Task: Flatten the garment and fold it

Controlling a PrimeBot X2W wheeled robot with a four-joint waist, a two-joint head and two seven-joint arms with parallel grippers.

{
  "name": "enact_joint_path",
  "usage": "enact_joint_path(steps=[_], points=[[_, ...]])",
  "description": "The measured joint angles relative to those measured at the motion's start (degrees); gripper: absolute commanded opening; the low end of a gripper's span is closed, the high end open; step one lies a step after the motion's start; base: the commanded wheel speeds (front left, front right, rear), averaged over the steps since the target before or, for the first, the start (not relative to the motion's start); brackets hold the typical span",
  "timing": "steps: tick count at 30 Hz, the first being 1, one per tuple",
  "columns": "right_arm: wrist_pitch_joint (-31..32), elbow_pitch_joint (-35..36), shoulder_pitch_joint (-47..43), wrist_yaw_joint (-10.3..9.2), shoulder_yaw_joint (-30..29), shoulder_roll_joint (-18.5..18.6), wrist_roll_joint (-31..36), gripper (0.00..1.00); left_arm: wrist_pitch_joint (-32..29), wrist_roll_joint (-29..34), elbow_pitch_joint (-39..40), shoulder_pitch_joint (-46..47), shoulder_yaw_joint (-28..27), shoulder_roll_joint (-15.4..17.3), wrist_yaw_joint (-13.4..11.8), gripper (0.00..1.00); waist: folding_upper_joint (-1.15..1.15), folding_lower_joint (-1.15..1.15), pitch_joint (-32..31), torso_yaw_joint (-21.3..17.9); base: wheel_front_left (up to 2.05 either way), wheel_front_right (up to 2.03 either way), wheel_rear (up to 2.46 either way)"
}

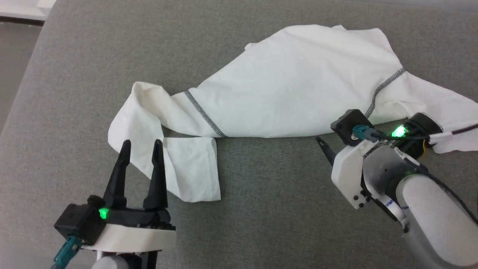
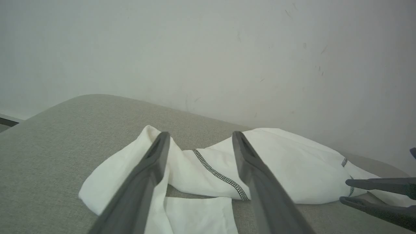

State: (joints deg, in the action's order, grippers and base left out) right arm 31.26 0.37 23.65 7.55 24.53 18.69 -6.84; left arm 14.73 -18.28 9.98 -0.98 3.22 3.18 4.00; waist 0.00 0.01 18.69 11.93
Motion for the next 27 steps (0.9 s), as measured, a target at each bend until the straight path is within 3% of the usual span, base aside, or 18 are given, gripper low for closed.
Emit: enact_joint_path(steps=[3,9,10,11,12,13,20,27], points=[[2.26,-2.8,4.66,0.0,5.33,3.55,-1.48,1.0,0.0,-0.35,-0.6,0.81,0.31,-0.03,0.07,1.0,0.0,0.0,1.06,1.25,0.0,0.0,0.0],[4.79,-7.7,11.7,-0.01,14.27,7.27,-5.82,0.98,0.0,-1.58,-1.6,1.92,0.9,-0.07,0.42,1.0,0.0,0.0,2.82,3.38,0.0,0.0,0.0],[5.05,-8.17,12.83,-0.01,15.47,7.7,-6.6,0.38,-0.01,-1.81,-1.67,2.13,1.01,-0.08,0.42,1.0,0.0,-0.01,3.06,3.66,0.0,0.0,0.0],[5.01,-8.78,13.8,-0.01,15.86,7.79,-7.45,0.38,0.0,-1.97,-1.71,2.4,1.08,-0.08,0.42,1.0,0.0,-0.01,3.31,3.91,0.0,0.0,0.0],[4.93,-9.23,14.58,0.0,16.18,7.73,-8.02,0.06,0.0,-1.99,-1.72,2.62,1.19,-0.09,0.42,1.0,0.0,-0.01,3.54,4.15,0.0,0.0,0.0],[4.88,-9.67,15.11,0.0,16.34,7.65,-8.47,0.0,0.0,-2.0,-1.78,2.75,1.32,-0.09,0.41,1.0,0.0,0.0,3.71,4.37,0.0,0.0,0.0],[4.01,-9.73,14.46,-0.01,11.25,4.67,-15.1,0.0,0.0,-2.38,-2.81,2.72,1.32,-0.14,-0.09,1.0,0.0,0.0,2.77,4.57,0.0,0.0,0.0],[10.14,1.89,11.99,-0.01,4.48,3.1,-22.73,0.0,0.0,-2.32,-3.09,1.1,1.09,-0.16,-0.29,1.0,0.0,-0.01,-1.2,3.3,0.0,0.0,0.0]])
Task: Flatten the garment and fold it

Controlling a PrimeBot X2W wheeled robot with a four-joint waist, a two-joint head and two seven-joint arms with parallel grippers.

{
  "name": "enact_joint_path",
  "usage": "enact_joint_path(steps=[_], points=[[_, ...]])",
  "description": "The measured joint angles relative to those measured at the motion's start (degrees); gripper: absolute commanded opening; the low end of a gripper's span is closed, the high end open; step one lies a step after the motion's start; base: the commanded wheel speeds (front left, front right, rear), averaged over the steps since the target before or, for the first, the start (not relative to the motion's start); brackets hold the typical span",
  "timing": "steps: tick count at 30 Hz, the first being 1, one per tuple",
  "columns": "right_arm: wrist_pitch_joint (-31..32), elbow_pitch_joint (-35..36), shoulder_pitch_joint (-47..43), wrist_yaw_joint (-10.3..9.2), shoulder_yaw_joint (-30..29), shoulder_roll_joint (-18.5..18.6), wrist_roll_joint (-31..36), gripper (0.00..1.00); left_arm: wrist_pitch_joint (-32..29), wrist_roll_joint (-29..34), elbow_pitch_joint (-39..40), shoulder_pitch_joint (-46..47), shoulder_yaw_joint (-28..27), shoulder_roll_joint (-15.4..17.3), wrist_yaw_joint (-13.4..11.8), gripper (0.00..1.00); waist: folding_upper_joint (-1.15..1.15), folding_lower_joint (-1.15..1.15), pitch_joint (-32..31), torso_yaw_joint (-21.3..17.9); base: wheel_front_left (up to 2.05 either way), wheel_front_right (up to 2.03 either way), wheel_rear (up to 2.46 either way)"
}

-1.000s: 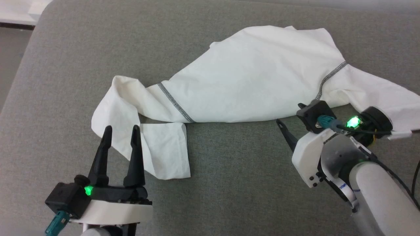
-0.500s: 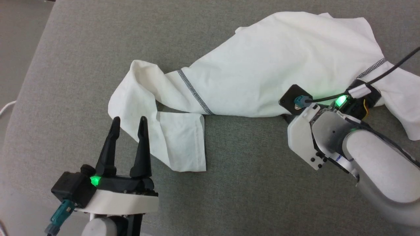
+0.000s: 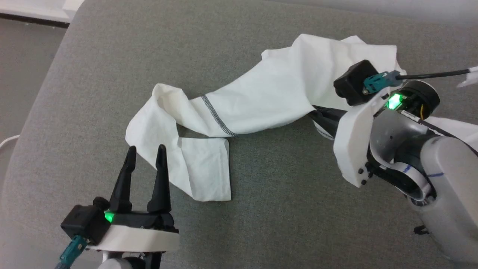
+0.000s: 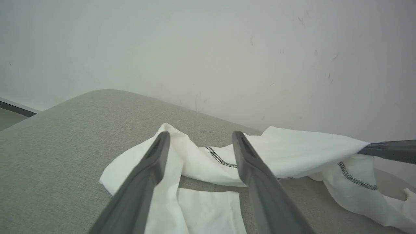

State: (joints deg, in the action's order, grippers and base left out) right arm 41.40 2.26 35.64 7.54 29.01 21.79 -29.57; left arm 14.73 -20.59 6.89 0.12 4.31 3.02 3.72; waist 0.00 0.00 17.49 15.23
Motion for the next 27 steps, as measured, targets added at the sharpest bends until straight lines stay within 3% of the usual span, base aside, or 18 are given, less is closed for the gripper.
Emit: enact_joint_path(steps=[8,13,18,27], points=[[20.36,15.52,-8.81,0.0,-12.02,-1.76,-10.16,0.0,0.0,-0.09,0.53,-2.82,-0.11,0.0,-0.29,1.0,0.0,-0.01,-3.8,-2.33,0.0,0.0,0.0],[26.98,16.01,-7.52,0.0,-19.06,-4.61,-7.09,0.0,0.0,-0.68,0.51,-2.79,1.03,-0.01,-0.23,1.0,0.0,0.0,-3.1,-2.9,0.0,0.0,0.0],[23.73,7.86,-0.38,0.0,-16.82,-3.76,1.11,0.0,-0.01,-1.22,-0.35,-0.16,2.92,-0.03,0.35,1.0,0.0,0.01,-0.88,-2.11,0.0,0.0,0.0],[4.71,-11.92,9.0,0.0,-9.14,-2.96,9.78,0.0,-0.01,-2.29,-2.46,3.02,4.66,-0.02,1.27,1.0,0.0,0.01,3.34,2.53,0.0,0.0,0.0]])
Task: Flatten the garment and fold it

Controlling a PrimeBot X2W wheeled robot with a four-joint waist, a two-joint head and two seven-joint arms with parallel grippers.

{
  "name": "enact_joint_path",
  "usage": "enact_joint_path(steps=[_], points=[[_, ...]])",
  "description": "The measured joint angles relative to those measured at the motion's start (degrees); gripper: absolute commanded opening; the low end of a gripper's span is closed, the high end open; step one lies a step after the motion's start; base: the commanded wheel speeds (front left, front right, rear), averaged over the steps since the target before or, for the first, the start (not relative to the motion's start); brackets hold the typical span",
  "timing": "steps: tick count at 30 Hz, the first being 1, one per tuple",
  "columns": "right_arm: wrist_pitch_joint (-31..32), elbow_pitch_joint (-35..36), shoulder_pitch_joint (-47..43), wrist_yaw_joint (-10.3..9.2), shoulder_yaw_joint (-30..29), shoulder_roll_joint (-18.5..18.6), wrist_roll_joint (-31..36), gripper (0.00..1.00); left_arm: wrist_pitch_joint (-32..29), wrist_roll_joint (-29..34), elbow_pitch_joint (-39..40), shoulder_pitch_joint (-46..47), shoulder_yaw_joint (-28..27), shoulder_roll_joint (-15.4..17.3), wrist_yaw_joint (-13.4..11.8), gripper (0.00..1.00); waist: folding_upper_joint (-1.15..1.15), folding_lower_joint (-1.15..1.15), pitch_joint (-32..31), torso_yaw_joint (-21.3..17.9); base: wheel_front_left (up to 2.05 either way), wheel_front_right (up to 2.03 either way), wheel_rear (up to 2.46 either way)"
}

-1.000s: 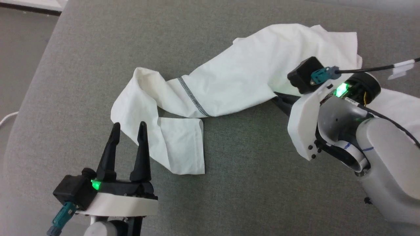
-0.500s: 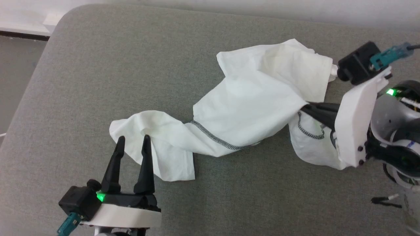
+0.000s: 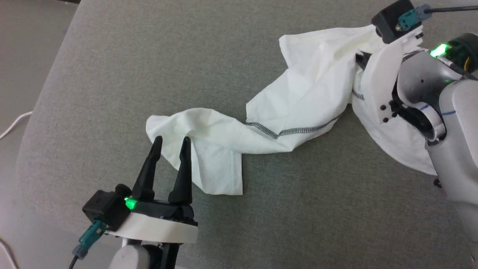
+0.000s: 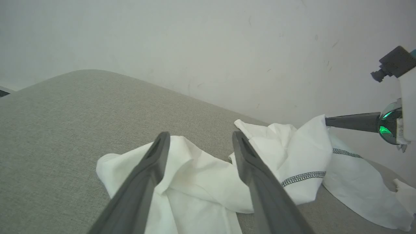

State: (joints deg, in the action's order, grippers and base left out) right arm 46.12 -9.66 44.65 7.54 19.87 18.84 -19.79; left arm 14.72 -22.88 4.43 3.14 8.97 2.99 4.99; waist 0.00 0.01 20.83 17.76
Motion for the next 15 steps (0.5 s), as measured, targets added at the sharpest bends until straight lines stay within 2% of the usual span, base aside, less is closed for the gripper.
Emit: enact_joint_path(steps=[1,3,4,5,6,11,15], points=[[-2.63,-2.21,0.91,0.0,-0.09,-0.25,0.87,0.0,0.01,-0.24,-0.18,0.18,0.13,-0.01,0.0,1.0,0.0,0.0,0.41,0.48,0.0,0.0,0.0],[-7.92,-6.35,2.55,0.0,-0.41,-1.2,3.32,0.11,0.01,-0.52,-0.42,0.57,0.36,0.01,0.0,1.0,0.0,0.0,1.19,1.25,0.0,0.0,0.0],[-10.11,-8.26,3.43,0.0,-0.15,-1.52,4.48,0.27,0.0,-0.56,-0.59,0.69,0.56,0.0,0.01,1.0,0.0,0.0,1.56,1.59,0.0,0.0,0.0],[-11.98,-10.13,4.14,0.0,-0.08,-1.92,5.48,0.48,0.01,-0.69,-0.74,0.79,0.81,0.0,0.01,1.0,0.0,0.0,1.91,1.87,0.0,0.0,0.0],[-13.33,-12.04,4.72,0.0,0.19,-2.42,6.2,1.0,0.01,-0.87,-0.88,0.94,1.01,0.0,0.01,1.0,0.0,0.0,2.21,2.13,0.0,0.0,0.0],[-15.48,-18.16,6.73,0.01,3.18,-3.56,5.89,1.0,0.01,-0.9,-1.46,1.79,1.38,0.0,0.01,1.0,0.0,0.0,2.86,2.45,0.0,0.0,0.0],[-16.89,-18.97,7.54,0.0,4.48,-3.39,2.72,1.0,0.01,-0.67,-1.78,1.85,1.15,0.0,0.01,1.0,0.0,0.0,2.07,1.68,0.0,0.0,0.0]])
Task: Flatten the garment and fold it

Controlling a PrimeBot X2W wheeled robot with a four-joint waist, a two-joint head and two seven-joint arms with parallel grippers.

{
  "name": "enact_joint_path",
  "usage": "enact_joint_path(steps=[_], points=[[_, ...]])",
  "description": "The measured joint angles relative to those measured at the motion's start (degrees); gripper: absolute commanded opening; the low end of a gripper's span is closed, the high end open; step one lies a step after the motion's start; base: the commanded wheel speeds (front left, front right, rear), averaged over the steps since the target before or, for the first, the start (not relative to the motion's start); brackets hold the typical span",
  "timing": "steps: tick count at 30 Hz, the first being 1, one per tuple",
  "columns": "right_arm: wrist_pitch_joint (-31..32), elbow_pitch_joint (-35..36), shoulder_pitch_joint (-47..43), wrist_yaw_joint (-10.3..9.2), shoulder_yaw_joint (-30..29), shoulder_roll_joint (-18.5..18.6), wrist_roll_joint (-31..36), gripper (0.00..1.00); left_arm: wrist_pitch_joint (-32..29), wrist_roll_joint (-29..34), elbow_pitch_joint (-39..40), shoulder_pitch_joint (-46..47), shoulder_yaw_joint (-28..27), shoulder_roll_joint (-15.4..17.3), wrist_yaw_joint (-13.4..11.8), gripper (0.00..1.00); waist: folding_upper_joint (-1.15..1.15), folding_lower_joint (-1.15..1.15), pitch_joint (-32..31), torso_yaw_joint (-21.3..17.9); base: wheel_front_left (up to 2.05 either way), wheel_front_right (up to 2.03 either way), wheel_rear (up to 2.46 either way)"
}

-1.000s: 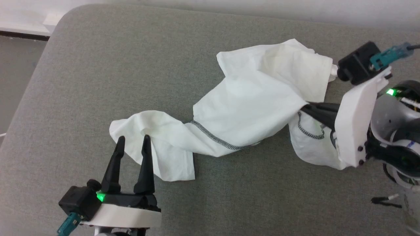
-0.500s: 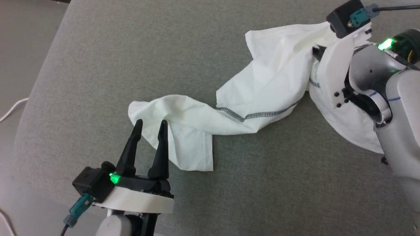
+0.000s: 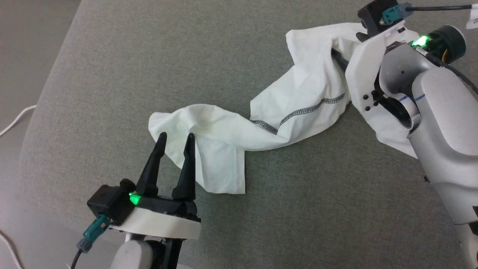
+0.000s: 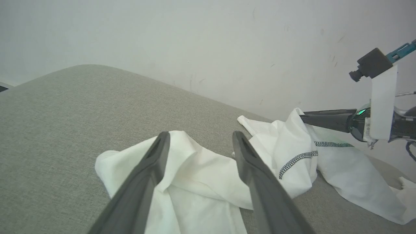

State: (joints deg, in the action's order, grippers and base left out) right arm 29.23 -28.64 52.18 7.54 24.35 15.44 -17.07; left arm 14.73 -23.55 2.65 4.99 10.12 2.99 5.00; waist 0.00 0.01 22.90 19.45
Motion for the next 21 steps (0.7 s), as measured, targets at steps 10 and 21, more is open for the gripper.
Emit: enact_joint_path(steps=[10,21], points=[[-5.64,15.5,-9.48,0.01,-6.02,2.79,-5.03,1.0,0.0,2.61,0.18,-3.31,-2.59,0.0,-0.02,1.0,0.0,-0.02,-5.37,-3.16,0.0,0.0,0.0],[-17.73,44.02,-44.17,-0.01,-25.25,-9.15,9.16,1.0,0.0,5.15,2.31,-7.6,-3.71,0.12,-0.01,1.0,0.0,-0.02,-9.76,-8.56,0.0,0.0,0.0]])
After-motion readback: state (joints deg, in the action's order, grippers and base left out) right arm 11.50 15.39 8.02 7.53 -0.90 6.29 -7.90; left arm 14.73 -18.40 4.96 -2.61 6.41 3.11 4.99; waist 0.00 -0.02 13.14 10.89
